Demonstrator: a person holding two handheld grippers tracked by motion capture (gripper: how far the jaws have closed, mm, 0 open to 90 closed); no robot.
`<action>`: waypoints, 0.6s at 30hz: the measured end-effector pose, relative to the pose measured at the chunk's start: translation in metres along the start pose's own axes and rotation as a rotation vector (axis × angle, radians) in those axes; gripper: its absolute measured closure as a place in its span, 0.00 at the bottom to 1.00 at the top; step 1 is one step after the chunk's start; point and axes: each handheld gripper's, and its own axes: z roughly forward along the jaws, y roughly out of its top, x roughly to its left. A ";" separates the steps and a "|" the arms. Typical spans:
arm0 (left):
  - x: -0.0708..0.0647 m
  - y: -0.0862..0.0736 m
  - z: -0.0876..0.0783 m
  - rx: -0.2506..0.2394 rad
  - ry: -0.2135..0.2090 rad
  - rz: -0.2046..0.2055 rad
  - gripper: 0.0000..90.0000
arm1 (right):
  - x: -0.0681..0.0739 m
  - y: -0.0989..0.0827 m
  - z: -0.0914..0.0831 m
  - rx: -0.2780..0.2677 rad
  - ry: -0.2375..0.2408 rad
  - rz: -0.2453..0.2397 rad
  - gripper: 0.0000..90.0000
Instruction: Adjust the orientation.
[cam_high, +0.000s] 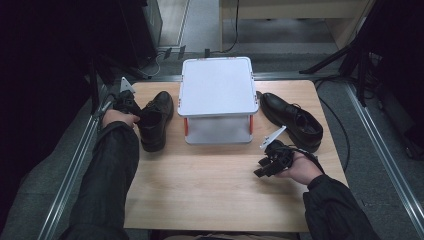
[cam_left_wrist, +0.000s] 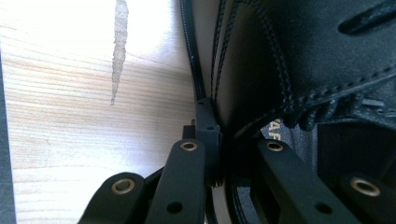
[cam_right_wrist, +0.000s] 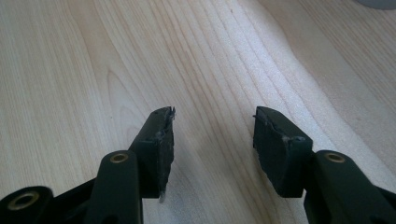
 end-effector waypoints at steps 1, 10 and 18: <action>0.000 0.001 -0.005 -0.010 -0.007 -0.004 0.95 | 0.000 0.000 0.000 0.001 0.000 0.000 0.54; -0.008 0.012 -0.063 -0.077 -0.020 -0.012 0.95 | -0.001 0.000 0.000 -0.003 0.002 0.001 0.54; -0.030 0.018 -0.109 -0.122 -0.022 0.017 0.95 | 0.000 0.001 0.001 0.004 0.000 -0.010 0.54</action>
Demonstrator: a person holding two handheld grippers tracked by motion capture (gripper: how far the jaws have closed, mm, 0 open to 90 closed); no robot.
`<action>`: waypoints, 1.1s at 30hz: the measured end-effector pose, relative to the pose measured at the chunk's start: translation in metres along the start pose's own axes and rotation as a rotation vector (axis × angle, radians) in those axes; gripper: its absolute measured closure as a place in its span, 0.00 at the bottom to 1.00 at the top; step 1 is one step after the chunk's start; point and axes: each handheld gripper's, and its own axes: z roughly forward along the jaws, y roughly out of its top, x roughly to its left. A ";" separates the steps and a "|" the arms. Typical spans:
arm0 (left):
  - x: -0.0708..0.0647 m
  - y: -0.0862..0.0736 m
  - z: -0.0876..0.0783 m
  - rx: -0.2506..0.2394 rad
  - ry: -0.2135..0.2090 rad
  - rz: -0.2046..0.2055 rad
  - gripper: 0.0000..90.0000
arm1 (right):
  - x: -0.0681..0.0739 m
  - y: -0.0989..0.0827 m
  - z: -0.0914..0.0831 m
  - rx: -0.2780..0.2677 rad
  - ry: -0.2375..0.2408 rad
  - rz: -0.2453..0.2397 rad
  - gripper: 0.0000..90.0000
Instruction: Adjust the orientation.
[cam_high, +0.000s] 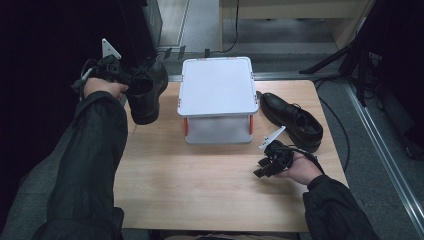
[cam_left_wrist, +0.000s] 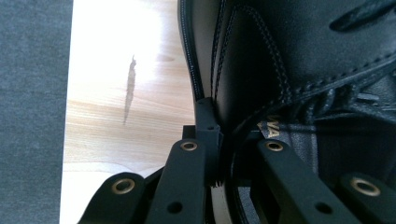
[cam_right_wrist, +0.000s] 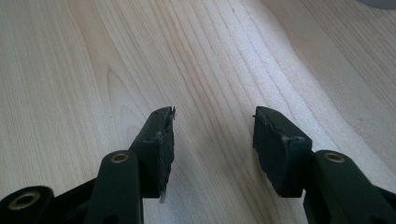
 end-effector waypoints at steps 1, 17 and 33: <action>-0.011 0.004 -0.012 -0.016 0.005 0.008 0.95 | 0.000 0.000 0.000 0.000 0.000 0.000 0.54; -0.115 0.020 -0.042 -0.043 -0.005 0.156 0.95 | 0.000 -0.002 -0.002 -0.007 0.001 0.004 0.54; -0.154 0.017 -0.009 -0.019 -0.007 0.162 0.95 | 0.000 -0.005 -0.004 -0.012 0.000 0.012 0.55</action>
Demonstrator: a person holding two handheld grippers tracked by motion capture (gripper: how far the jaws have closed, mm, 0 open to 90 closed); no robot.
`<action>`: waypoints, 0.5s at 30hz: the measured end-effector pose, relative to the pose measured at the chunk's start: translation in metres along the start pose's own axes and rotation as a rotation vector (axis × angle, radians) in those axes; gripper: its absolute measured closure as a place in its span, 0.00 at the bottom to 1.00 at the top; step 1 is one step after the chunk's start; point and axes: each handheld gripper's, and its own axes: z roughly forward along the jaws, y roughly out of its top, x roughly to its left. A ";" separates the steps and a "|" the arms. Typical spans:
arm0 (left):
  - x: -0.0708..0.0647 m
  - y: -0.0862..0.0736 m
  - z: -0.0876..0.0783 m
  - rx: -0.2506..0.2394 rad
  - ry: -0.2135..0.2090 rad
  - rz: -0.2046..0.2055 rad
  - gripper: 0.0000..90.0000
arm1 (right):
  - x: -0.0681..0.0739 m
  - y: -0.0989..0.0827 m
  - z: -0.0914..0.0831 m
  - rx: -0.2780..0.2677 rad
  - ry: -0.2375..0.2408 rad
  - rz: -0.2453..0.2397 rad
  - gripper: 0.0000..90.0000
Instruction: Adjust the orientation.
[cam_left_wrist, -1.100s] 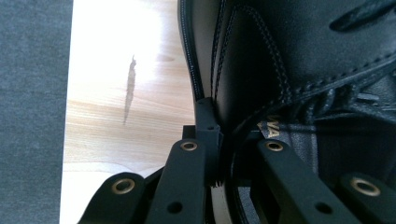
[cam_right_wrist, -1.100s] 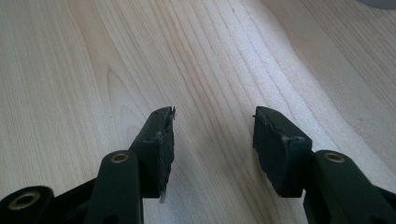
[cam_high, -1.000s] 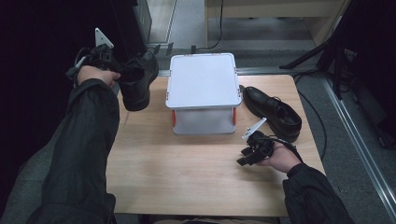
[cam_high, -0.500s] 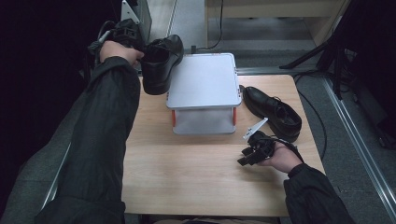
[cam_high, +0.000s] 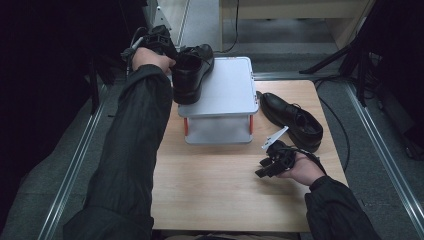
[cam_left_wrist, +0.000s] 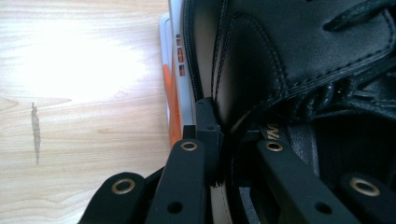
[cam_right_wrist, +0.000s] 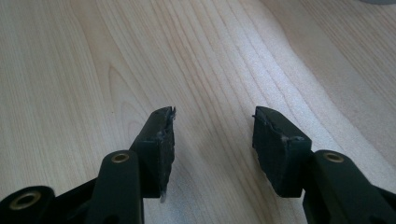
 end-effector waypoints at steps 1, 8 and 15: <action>0.000 0.000 0.002 0.001 -0.002 -0.002 0.95 | 0.000 0.000 0.000 0.000 0.000 -0.001 0.55; -0.003 -0.003 0.009 0.034 -0.001 -0.017 0.94 | 0.000 0.000 0.000 0.003 -0.001 -0.002 0.55; -0.007 -0.003 0.012 0.067 -0.016 -0.029 0.92 | 0.000 0.000 0.000 0.002 -0.003 0.000 0.55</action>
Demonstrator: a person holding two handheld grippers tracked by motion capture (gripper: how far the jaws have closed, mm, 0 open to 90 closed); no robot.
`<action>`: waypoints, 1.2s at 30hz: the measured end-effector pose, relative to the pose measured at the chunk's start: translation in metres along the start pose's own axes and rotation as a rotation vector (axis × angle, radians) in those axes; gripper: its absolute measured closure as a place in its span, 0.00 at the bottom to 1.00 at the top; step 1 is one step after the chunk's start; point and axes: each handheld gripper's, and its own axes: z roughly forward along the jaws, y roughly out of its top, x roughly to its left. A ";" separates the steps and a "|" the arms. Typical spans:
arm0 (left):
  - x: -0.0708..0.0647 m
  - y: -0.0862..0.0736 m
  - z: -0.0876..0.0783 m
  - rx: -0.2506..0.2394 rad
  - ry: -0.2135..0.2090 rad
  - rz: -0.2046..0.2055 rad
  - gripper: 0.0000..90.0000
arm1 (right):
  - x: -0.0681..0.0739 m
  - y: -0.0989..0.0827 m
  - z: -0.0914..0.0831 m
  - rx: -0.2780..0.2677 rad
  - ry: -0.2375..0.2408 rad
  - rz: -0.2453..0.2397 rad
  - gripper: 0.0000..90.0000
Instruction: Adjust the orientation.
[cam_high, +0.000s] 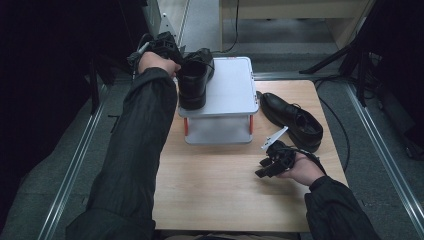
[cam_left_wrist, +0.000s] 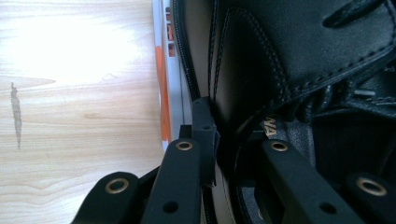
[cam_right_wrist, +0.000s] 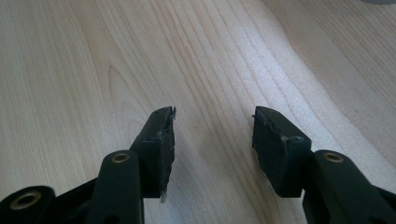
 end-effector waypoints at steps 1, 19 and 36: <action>0.000 0.000 0.000 0.007 -0.009 0.000 0.91 | 0.000 0.000 0.000 -0.001 0.000 0.001 0.55; 0.003 -0.002 0.006 0.061 -0.029 0.026 0.82 | 0.000 0.000 0.001 0.007 0.001 -0.002 0.55; 0.029 -0.013 -0.040 -0.019 -0.124 0.079 0.71 | -0.001 -0.001 0.001 0.013 0.002 0.026 0.55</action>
